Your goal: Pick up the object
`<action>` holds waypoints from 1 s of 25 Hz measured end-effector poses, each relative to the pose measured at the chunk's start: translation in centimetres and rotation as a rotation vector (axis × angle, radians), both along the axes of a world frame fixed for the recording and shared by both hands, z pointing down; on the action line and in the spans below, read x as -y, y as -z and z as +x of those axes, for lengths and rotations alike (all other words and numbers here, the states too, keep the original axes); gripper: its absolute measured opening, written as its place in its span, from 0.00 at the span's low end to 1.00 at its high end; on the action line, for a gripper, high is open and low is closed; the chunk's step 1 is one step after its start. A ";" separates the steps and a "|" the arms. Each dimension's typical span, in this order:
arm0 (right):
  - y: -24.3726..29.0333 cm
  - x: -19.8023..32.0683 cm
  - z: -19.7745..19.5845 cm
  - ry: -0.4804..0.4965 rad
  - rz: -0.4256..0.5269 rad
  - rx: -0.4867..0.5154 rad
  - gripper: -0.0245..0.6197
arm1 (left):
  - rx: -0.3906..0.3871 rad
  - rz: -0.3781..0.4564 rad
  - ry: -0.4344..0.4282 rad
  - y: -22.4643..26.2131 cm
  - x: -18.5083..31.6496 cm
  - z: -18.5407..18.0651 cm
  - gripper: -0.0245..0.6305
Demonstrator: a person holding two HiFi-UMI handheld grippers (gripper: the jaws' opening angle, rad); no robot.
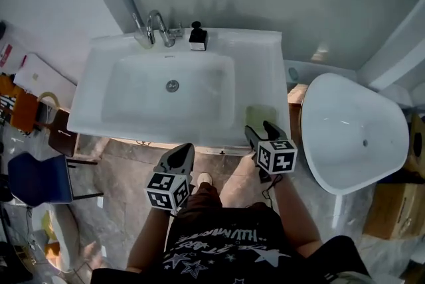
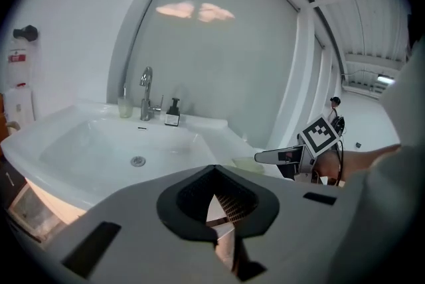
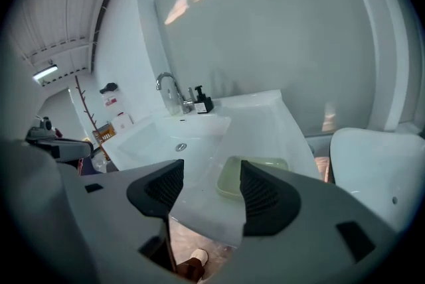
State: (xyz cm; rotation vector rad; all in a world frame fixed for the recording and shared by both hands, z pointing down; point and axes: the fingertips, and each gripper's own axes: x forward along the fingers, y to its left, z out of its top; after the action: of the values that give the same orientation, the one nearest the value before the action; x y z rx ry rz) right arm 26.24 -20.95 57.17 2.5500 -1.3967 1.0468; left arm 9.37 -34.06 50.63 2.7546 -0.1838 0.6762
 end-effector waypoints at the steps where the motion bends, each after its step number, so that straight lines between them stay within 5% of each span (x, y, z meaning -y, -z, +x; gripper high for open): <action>1: -0.3 0.5 0.3 -0.020 -0.017 0.002 0.45 | 0.000 -0.008 -0.018 -0.2 0.8 0.6 0.06; 13: -5.2 4.2 2.5 -0.137 -0.247 0.061 0.36 | 0.059 -0.083 -0.192 -3.6 6.5 4.9 0.06; 25: -8.4 5.2 2.9 -0.142 -0.443 0.079 0.27 | 0.083 -0.134 -0.301 -6.1 7.5 5.6 0.06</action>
State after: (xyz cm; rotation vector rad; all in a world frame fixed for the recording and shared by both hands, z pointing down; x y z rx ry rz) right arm 29.12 -26.16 65.57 2.3230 -0.8779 1.3180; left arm 15.00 -41.58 56.78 2.6504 0.2555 0.8461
